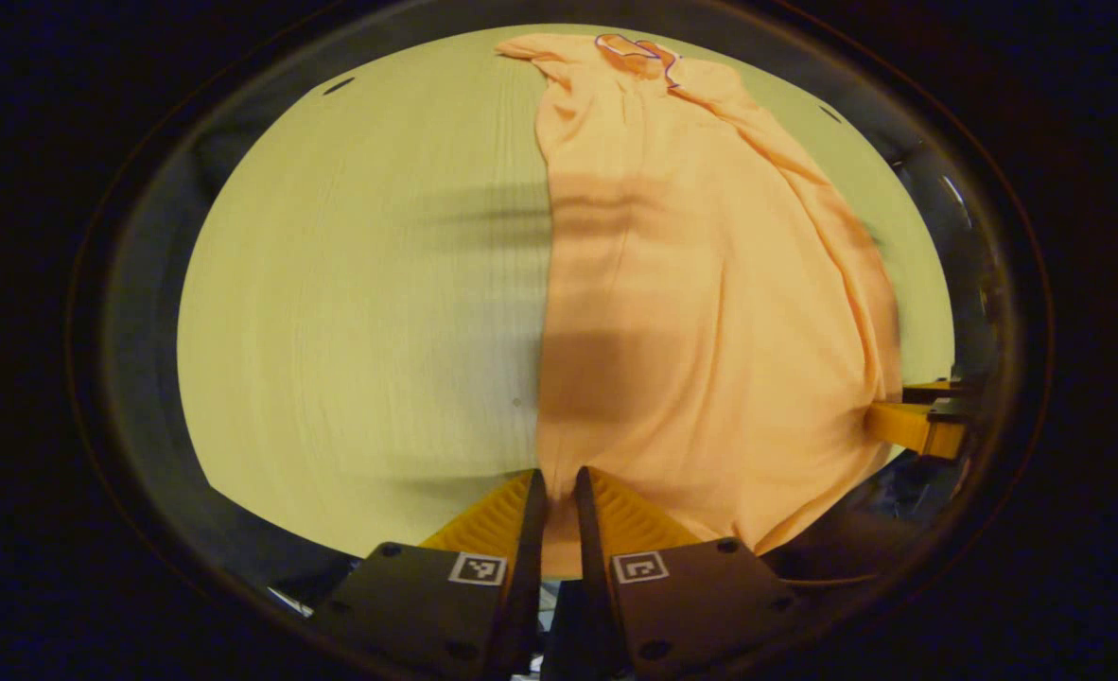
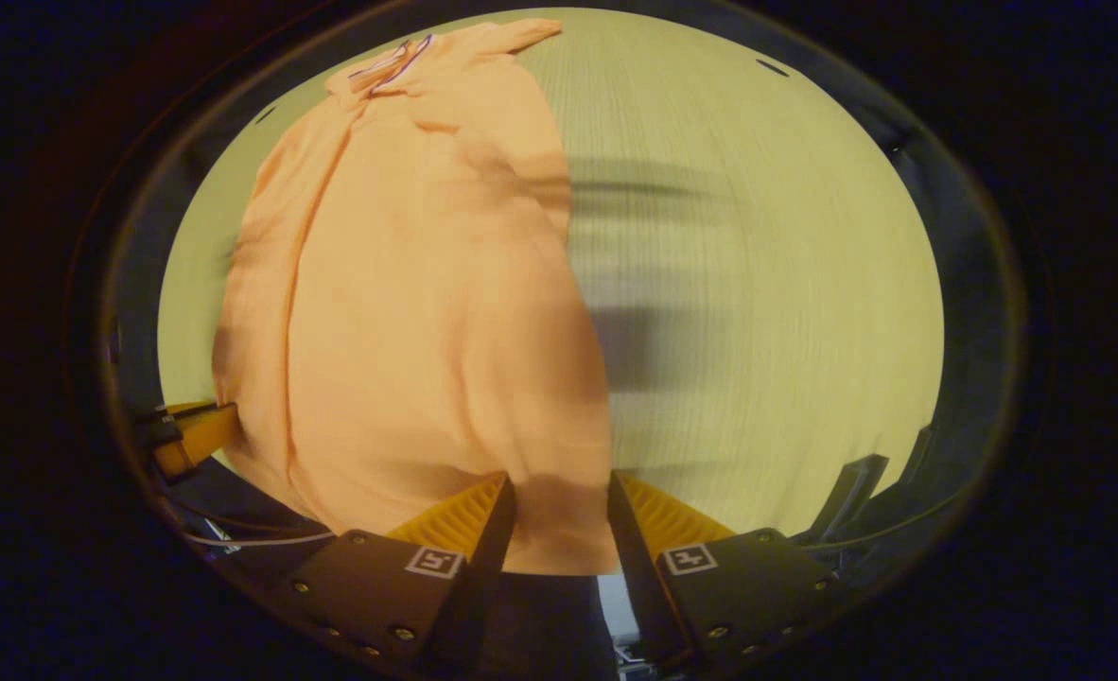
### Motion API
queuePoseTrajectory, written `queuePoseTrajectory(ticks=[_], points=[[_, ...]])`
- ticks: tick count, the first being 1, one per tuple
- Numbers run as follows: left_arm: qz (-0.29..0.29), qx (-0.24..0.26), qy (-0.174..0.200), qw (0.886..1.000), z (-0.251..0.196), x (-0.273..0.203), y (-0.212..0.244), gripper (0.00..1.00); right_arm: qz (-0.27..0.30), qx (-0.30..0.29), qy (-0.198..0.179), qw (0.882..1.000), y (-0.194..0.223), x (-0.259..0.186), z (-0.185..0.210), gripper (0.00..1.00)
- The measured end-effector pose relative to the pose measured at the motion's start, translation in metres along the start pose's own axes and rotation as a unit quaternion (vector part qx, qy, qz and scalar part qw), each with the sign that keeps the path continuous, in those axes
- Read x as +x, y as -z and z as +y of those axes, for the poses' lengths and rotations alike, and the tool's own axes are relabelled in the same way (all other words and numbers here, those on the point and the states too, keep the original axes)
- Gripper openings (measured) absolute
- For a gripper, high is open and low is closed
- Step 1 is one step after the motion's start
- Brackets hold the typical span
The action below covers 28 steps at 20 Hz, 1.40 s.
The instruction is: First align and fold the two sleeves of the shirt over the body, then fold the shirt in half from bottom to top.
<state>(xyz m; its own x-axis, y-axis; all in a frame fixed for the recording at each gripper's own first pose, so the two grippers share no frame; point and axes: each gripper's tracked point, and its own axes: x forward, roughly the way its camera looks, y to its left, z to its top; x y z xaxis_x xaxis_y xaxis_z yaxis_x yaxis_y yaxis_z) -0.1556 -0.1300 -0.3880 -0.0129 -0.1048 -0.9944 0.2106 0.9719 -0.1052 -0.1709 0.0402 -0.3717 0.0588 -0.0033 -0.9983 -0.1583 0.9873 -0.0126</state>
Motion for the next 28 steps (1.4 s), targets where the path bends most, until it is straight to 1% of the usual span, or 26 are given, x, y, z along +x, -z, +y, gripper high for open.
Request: queuePoseTrajectory(ticks=[1, 2, 3, 4, 5, 6, 7, 10, 14, 17, 20, 25, 28], points=[[-0.002, -0.001, 0.002, 1.0, 0.0, 0.0, 0.0, 0.1, 0.0, 0.006, -0.002, 1.0, -0.001, -0.001, -0.001, 0.54], [-0.001, -0.002, 0.001, 1.0, 0.0, 0.001, 0.001, 0.11, -0.004, 0.019, -0.01, 1.0, -0.003, -0.001, 0.0, 0.38], [0.0, -0.002, -0.002, 1.0, 0.0, 0.002, -0.001, 0.11, -0.005, 0.028, -0.015, 0.999, -0.004, 0.0, 0.001, 0.2], [-0.007, -0.003, -0.005, 1.0, 0.0, 0.003, -0.007, 0.1, -0.006, 0.027, -0.015, 0.999, -0.004, -0.001, 0.002, 0.12], [-0.003, -0.007, -0.008, 1.0, -0.001, 0.003, -0.001, 0.09, -0.003, 0.024, -0.014, 1.0, -0.003, -0.002, 0.003, 0.1], [-0.01, -0.007, -0.011, 1.0, -0.001, 0.002, -0.003, 0.06, -0.014, 0.033, -0.008, 0.999, -0.005, -0.002, 0.003, 0.1], [-0.014, -0.006, -0.014, 1.0, -0.001, 0.002, -0.003, 0.06, -0.013, 0.026, -0.005, 1.0, -0.003, 0.0, 0.002, 0.0], [-0.025, -0.016, -0.015, 0.999, -0.001, 0.002, -0.003, 0.06, -0.019, 0.021, 0.002, 1.0, -0.004, -0.002, 0.003, 0.0], [-0.013, -0.038, -0.007, 0.999, 0.003, 0.001, -0.002, 0.06, -0.023, 0.041, -0.012, 0.999, -0.007, -0.003, 0.004, 0.0], [-0.01, -0.027, -0.009, 1.0, 0.005, -0.001, -0.006, 0.06, -0.031, 0.061, -0.025, 0.997, -0.015, -0.011, 0.006, 0.01], [-0.021, -0.024, -0.012, 0.999, 0.006, -0.011, -0.016, 0.06, -0.044, 0.068, -0.036, 0.996, -0.028, -0.022, 0.008, 0.0], [-0.06, -0.026, -0.02, 0.998, 0.007, -0.033, -0.055, 0.07, -0.075, 0.086, -0.06, 0.992, -0.066, -0.047, 0.013, 0.0], [-0.079, -0.036, -0.012, 0.996, 0.007, -0.049, -0.087, 0.07, -0.098, 0.091, -0.07, 0.989, -0.091, -0.064, 0.014, 0.0]])
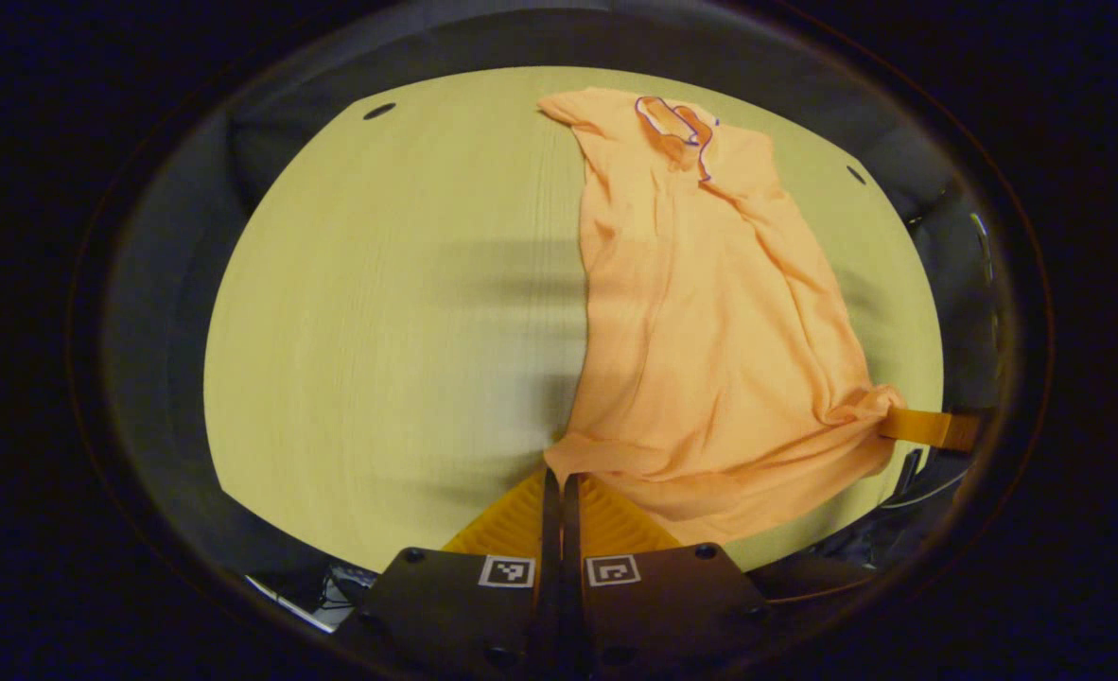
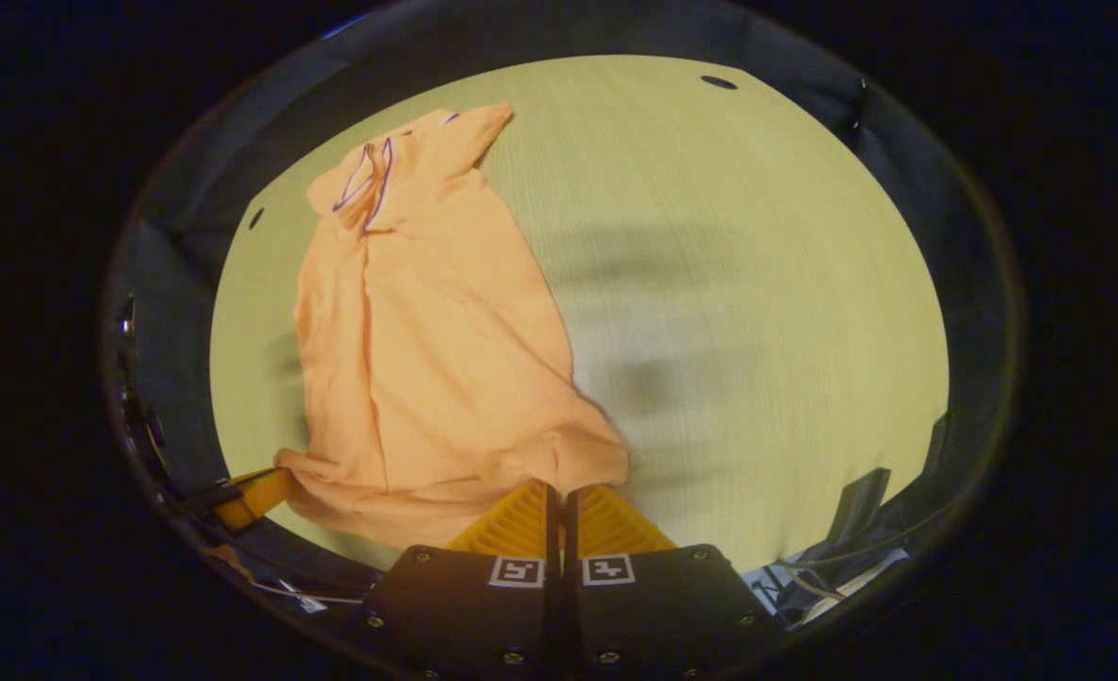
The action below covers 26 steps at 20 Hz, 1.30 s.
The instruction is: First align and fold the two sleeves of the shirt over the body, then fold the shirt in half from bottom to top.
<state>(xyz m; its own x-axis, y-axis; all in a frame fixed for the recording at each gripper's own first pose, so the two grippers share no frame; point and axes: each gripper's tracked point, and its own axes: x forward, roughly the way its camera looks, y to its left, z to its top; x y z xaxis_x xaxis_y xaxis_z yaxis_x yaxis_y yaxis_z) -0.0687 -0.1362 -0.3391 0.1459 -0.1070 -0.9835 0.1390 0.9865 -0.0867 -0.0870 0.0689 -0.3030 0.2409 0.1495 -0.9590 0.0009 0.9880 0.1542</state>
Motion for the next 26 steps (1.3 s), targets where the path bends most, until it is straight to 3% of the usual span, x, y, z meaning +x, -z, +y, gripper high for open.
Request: queuePoseTrajectory(ticks=[4, 11, 12, 14, 16, 19, 26], points=[[-0.028, -0.019, 0.004, 0.999, 0.003, -0.016, -0.069, 0.06, -0.03, -0.002, -0.005, 1.0, -0.047, -0.005, 0.007, 0.0], [-0.094, -0.035, 0.002, 0.995, 0.016, -0.057, -0.265, 0.07, -0.084, -0.003, -0.021, 0.996, -0.157, -0.015, 0.029, 0.0], [-0.106, -0.031, 0.001, 0.994, -0.002, -0.05, -0.304, 0.07, -0.096, -0.005, -0.024, 0.995, -0.179, -0.018, 0.032, 0.0], [-0.123, -0.027, 0.001, 0.992, 0.008, -0.074, -0.333, 0.07, -0.115, -0.007, -0.025, 0.993, -0.212, -0.023, 0.037, 0.0], [-0.14, -0.029, 0.003, 0.99, 0.005, -0.061, -0.346, 0.06, -0.132, -0.006, -0.029, 0.991, -0.241, -0.023, 0.043, 0.0], [-0.164, -0.033, 0.0, 0.986, 0.008, -0.066, -0.408, 0.06, -0.157, 0.011, -0.04, 0.987, -0.287, -0.032, 0.045, 0.0], [-0.219, -0.036, -0.013, 0.975, 0.015, -0.052, -0.477, 0.06, -0.189, 0.039, -0.065, 0.979, -0.341, -0.006, 0.064, 0.0]])
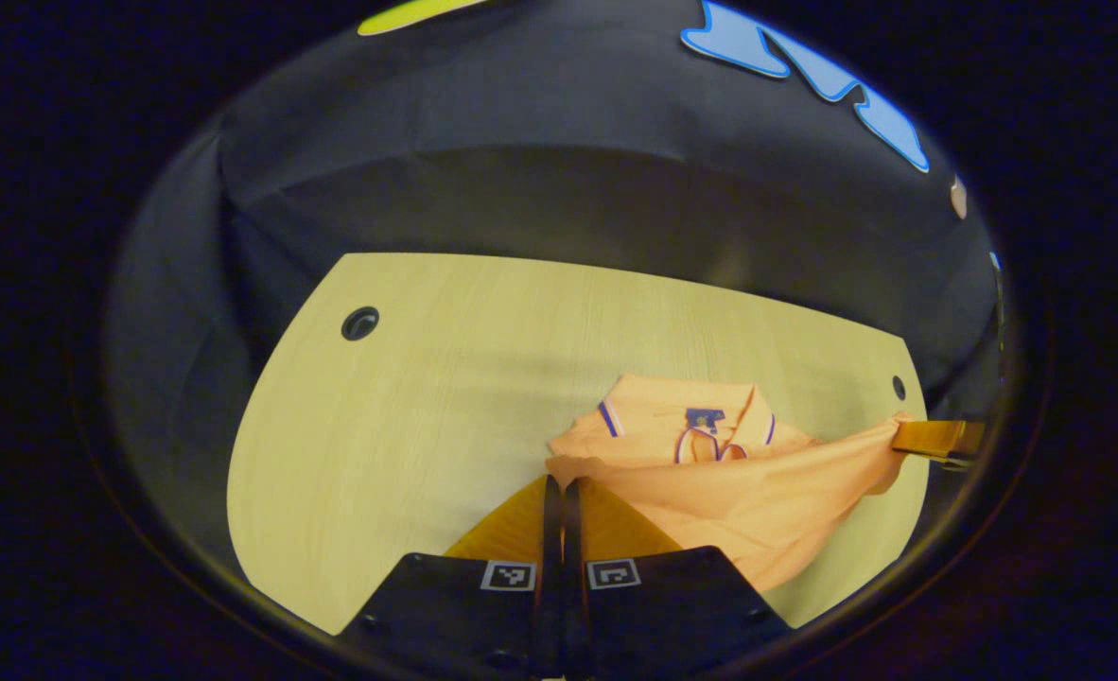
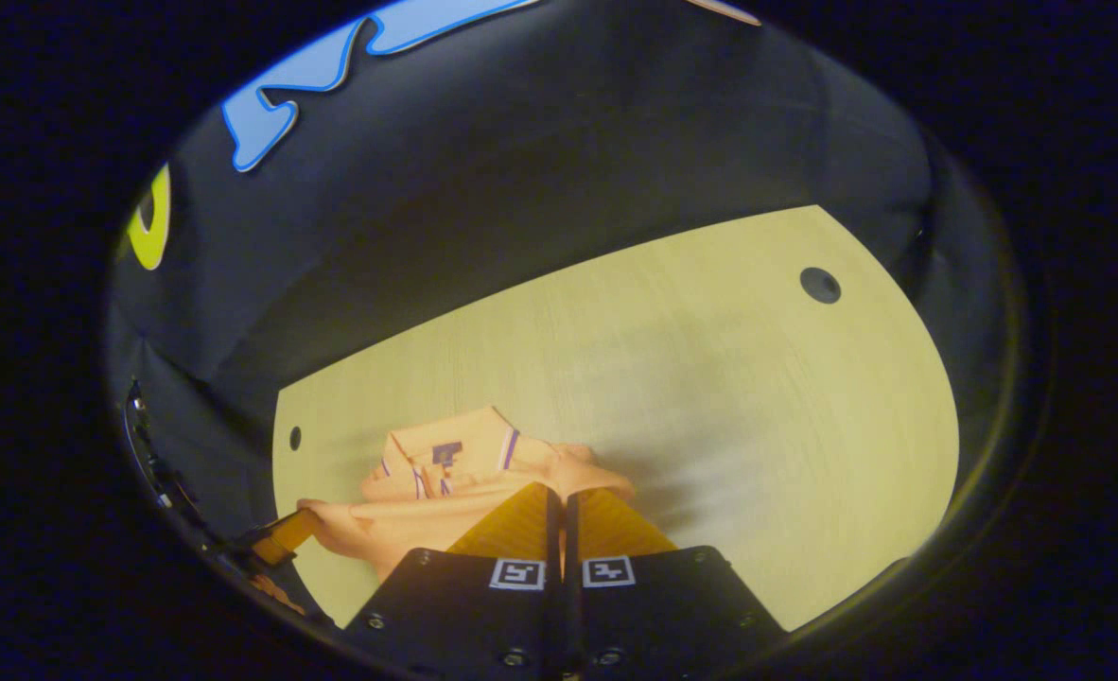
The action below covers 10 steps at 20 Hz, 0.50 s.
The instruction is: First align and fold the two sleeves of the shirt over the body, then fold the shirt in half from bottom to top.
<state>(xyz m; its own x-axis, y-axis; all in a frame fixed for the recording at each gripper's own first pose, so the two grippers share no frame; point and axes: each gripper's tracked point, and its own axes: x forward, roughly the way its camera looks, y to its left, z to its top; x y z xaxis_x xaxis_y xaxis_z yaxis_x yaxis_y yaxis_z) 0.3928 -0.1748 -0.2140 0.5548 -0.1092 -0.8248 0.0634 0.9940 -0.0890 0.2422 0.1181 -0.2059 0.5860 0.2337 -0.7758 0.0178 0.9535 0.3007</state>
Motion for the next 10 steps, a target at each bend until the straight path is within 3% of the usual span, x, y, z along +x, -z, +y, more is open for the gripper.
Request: queuePoseTrajectory(ticks=[10], points=[[-0.147, 0.013, -0.016, 0.989, 0.002, 0.052, -0.086, 0.05, -0.14, -0.027, -0.018, 0.99, -0.045, 0.048, 0.023, 0.0]])
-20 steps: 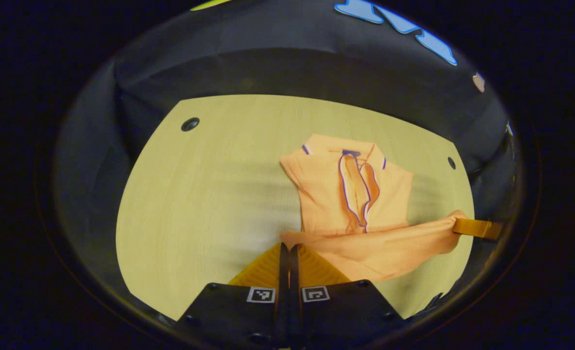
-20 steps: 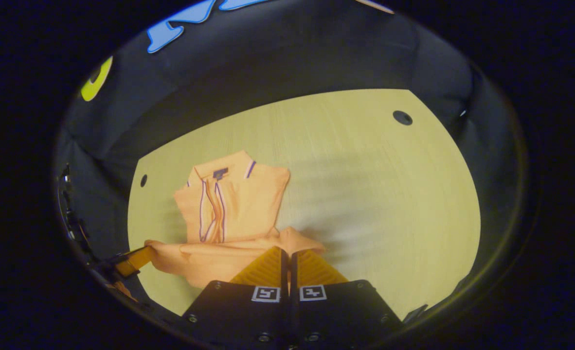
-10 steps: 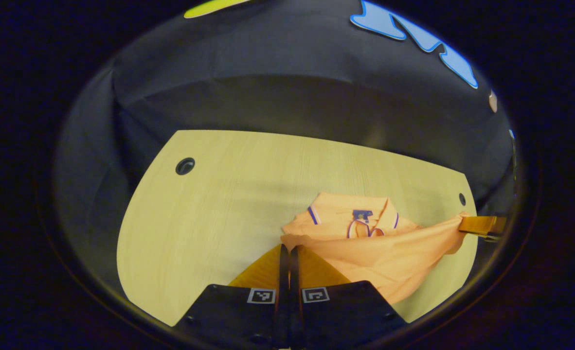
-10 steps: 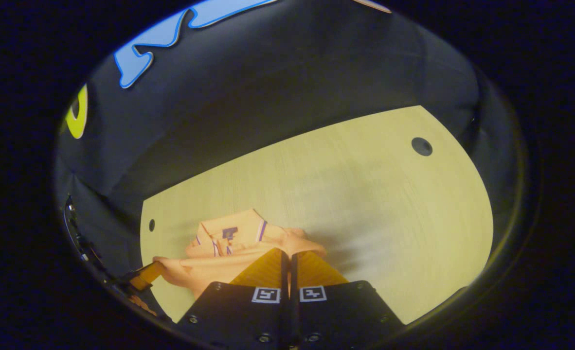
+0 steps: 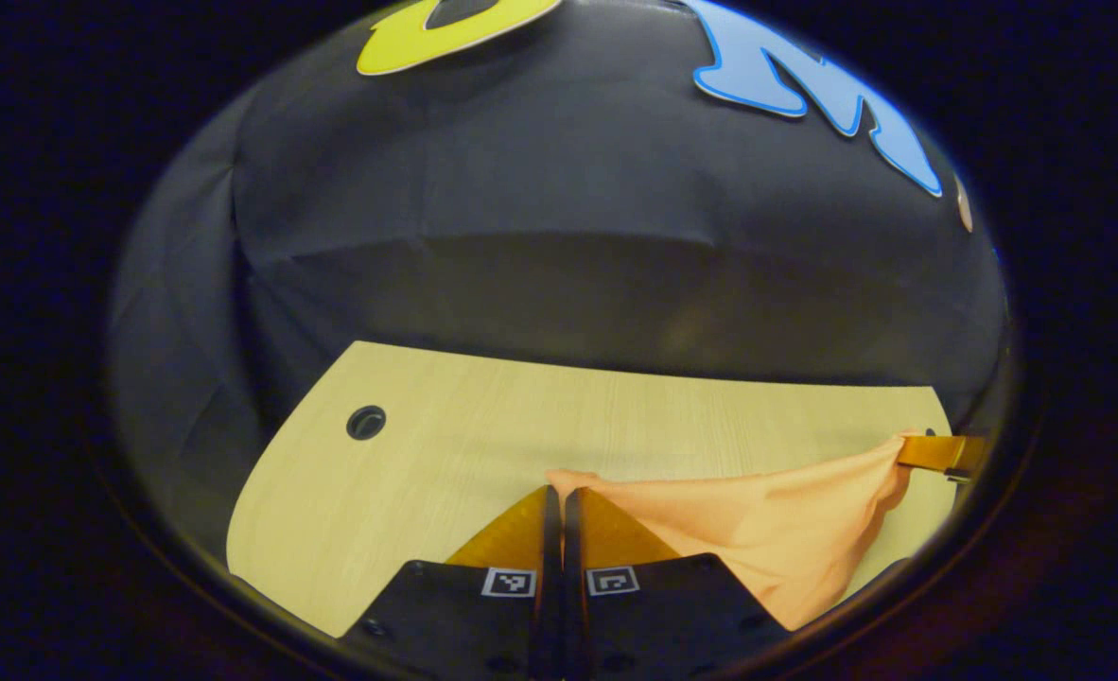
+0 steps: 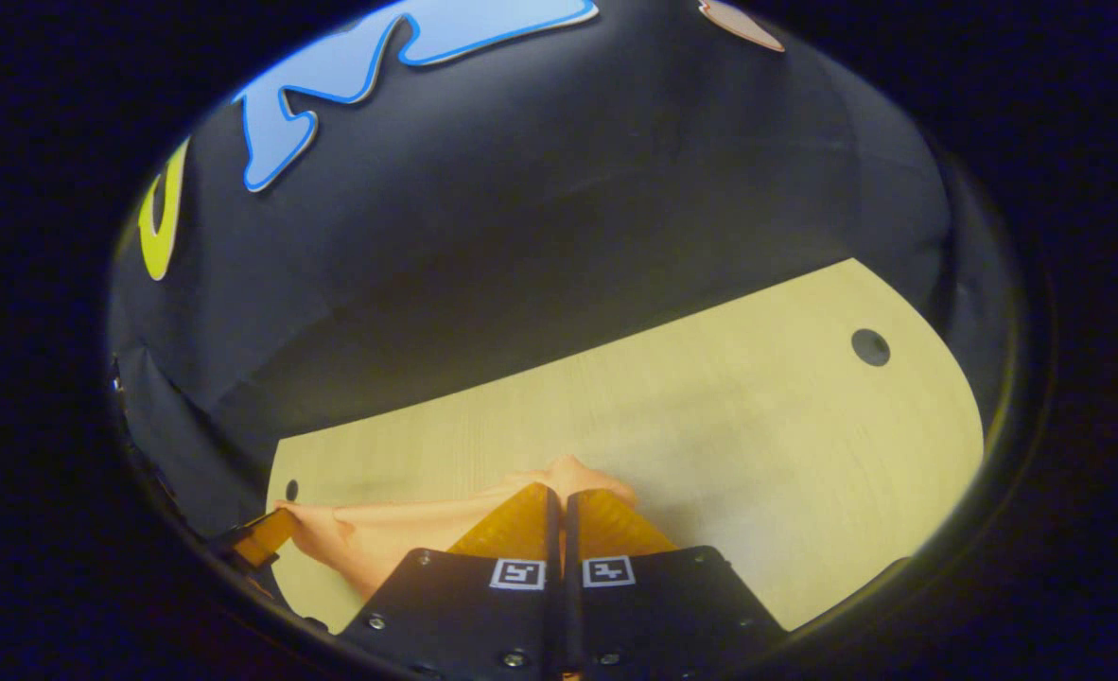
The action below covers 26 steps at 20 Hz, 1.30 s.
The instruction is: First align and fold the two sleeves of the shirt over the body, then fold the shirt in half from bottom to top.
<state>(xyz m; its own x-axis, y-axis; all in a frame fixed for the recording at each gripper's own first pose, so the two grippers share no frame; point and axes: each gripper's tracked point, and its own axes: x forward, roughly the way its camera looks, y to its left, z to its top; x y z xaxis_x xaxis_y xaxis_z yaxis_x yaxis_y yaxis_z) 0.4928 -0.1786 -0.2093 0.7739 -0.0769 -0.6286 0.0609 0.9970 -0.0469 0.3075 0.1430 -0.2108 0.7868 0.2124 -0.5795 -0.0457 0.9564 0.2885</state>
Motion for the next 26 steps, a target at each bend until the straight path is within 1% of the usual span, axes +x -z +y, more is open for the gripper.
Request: queuePoseTrajectory(ticks=[2, 3, 5, 6, 9, 10, 11, 12, 13, 14, 15, 16, 17, 18, 19, 21, 23, 26], points=[[-0.013, 0.004, 0.0, 1.0, -0.001, 0.014, -0.001, 0.05, -0.023, -0.021, 0.005, 1.0, 0.006, 0.006, -0.004, 0.0], [-0.01, 0.01, -0.003, 1.0, -0.001, 0.022, 0.003, 0.05, -0.027, -0.03, 0.005, 0.999, 0.009, 0.013, -0.005, 0.0], [0.006, 0.017, -0.005, 1.0, 0.0, 0.042, 0.02, 0.05, -0.021, -0.046, 0.014, 0.999, 0.021, 0.02, -0.007, 0.0], [0.011, 0.016, -0.006, 1.0, 0.001, 0.049, 0.028, 0.07, -0.017, -0.048, 0.013, 0.999, 0.015, 0.012, -0.004, 0.0], [0.029, 0.008, -0.001, 1.0, 0.011, 0.064, 0.046, 0.06, -0.009, -0.048, 0.01, 0.999, 0.01, 0.007, -0.003, 0.06], [0.036, 0.005, 0.01, 0.999, 0.009, 0.067, 0.052, 0.07, -0.005, -0.044, 0.009, 0.999, 0.012, 0.009, -0.005, 0.12], [0.042, 0.006, 0.013, 0.999, 0.007, 0.065, 0.056, 0.14, -0.003, -0.041, 0.011, 0.999, 0.014, 0.005, -0.009, 0.2], [0.046, 0.01, 0.014, 0.999, 0.005, 0.061, 0.056, 0.39, -0.005, -0.04, 0.013, 0.999, 0.01, 0.002, -0.01, 0.35], [0.046, 0.012, 0.018, 0.999, 0.002, 0.059, 0.055, 0.64, -0.009, -0.042, 0.017, 0.999, 0.011, -0.002, -0.014, 0.46], [0.045, 0.013, 0.021, 0.999, 0.0, 0.057, 0.055, 0.89, -0.016, -0.046, 0.022, 0.999, 0.005, -0.005, -0.015, 0.66], [0.044, 0.011, 0.026, 0.999, -0.001, 0.051, 0.052, 0.87, -0.022, -0.046, 0.025, 0.998, 0.004, -0.007, -0.014, 0.64], [0.043, 0.01, 0.03, 0.999, -0.003, 0.048, 0.049, 0.85, -0.025, -0.045, 0.025, 0.998, 0.001, -0.012, -0.013, 0.71], [0.043, 0.011, 0.033, 0.998, -0.006, 0.044, 0.049, 0.83, -0.027, -0.042, 0.023, 0.998, 0.0, -0.017, -0.013, 0.71], [0.044, 0.014, 0.036, 0.998, -0.007, 0.038, 0.048, 0.83, -0.028, -0.041, 0.022, 0.999, -0.002, -0.022, -0.012, 0.71], [0.044, 0.019, 0.039, 0.998, -0.01, 0.03, 0.047, 0.86, -0.029, -0.041, 0.021, 0.999, -0.003, -0.029, -0.011, 0.71], [0.042, 0.025, 0.044, 0.998, -0.016, 0.011, 0.044, 0.86, -0.03, -0.044, 0.018, 0.998, -0.004, -0.045, -0.005, 0.71], [0.037, 0.023, 0.048, 0.998, -0.02, -0.014, 0.036, 0.83, -0.032, -0.051, 0.015, 0.998, -0.006, -0.065, 0.0, 0.71], [0.026, 0.011, 0.053, 0.998, -0.014, -0.051, 0.022, 0.86, -0.046, -0.059, 0.01, 0.997, -0.015, -0.103, 0.006, 0.71]])
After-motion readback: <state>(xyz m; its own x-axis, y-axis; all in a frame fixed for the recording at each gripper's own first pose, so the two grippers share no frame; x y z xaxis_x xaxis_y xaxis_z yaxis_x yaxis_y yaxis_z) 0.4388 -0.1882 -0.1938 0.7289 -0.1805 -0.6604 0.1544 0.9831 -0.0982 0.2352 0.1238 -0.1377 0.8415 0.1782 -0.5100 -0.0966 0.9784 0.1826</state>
